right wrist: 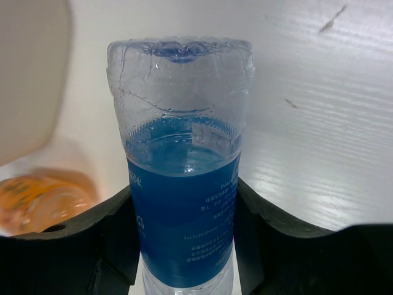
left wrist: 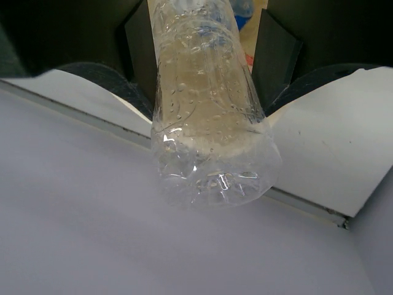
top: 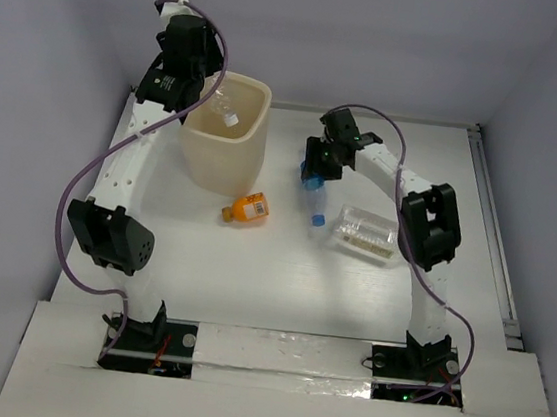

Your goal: Put the plastic bottles in the bin

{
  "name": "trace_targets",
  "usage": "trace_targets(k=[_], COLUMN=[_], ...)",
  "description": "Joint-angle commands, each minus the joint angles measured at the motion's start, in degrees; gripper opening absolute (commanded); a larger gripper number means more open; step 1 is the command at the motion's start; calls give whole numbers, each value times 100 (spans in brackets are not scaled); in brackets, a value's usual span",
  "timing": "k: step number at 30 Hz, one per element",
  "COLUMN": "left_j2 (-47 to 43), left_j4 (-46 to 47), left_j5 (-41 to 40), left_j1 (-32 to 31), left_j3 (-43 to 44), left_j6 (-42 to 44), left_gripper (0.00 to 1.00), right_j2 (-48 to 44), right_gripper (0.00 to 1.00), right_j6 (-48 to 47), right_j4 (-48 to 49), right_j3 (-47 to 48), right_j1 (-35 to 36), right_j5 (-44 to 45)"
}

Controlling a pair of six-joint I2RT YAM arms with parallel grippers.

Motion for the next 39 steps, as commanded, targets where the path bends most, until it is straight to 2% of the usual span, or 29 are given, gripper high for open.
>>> trace_targets(k=[1,5,7,11,13,17,18,20,23,24,27,29,30,31,34,39], left_j2=[-445,-655,-883,-1928,-2255,-3376,-3581,-4142,-4556,-4610,-4690,-4559,-4489,-4401,-3979,-3171], left_j4=[1251,1296,1313,1410,1331,1103,1103,1033,787,760,611,540,558,575,724,813], left_j5=[-606,-352,-220,385,667,1177,1213,1196,1186,1309,1415,1398,1433,1450,1591,1732], left_j1=[-2,-2,-2,-2,-2,-387,-510,-800,-941,-1003,-1117,-1118,-1118,-1118,-1170,-1381], left_j3=[-291,-809,-1064,-1847,-2277,-3348,-3899,-4438,-5291,-5659,-6188,-6356,-6470,-6506,-6515,-6147], left_j6=[38,3,-6,-23,-58,-137,-173,-260,-436,-471,-516,-472,-446,-358,-191,380], left_gripper=[46,84,90,88,86,70,67,63,63,63,65,69,71,73,78,82], right_j2=[-1054,-1731,-2003,-2040,-2031,-1655,-1540,-1312,-750,-557,270,596,605,605,474,-726], right_gripper=[50,47,46,46,46,47,47,47,44,44,45,47,48,59,80,97], right_j6=[163,321,417,874,1339,2008,2235,2447,2677,2729,3001,3011,3019,2993,2555,1923], right_j4=[611,611,585,575,1031,1814,2067,2332,2816,2834,2826,2843,2896,2931,2713,3211], right_j3=[194,588,826,1670,1934,2461,2584,2865,3182,3662,4716,4896,4862,4627,4353,2702], right_j1=[-2,-2,-2,-2,-2,243,313,454,840,1007,1114,1254,1254,1254,1254,1254], right_j5=[-19,218,350,193,-44,34,104,455,1315,1535,1835,2073,2117,2056,1942,1985])
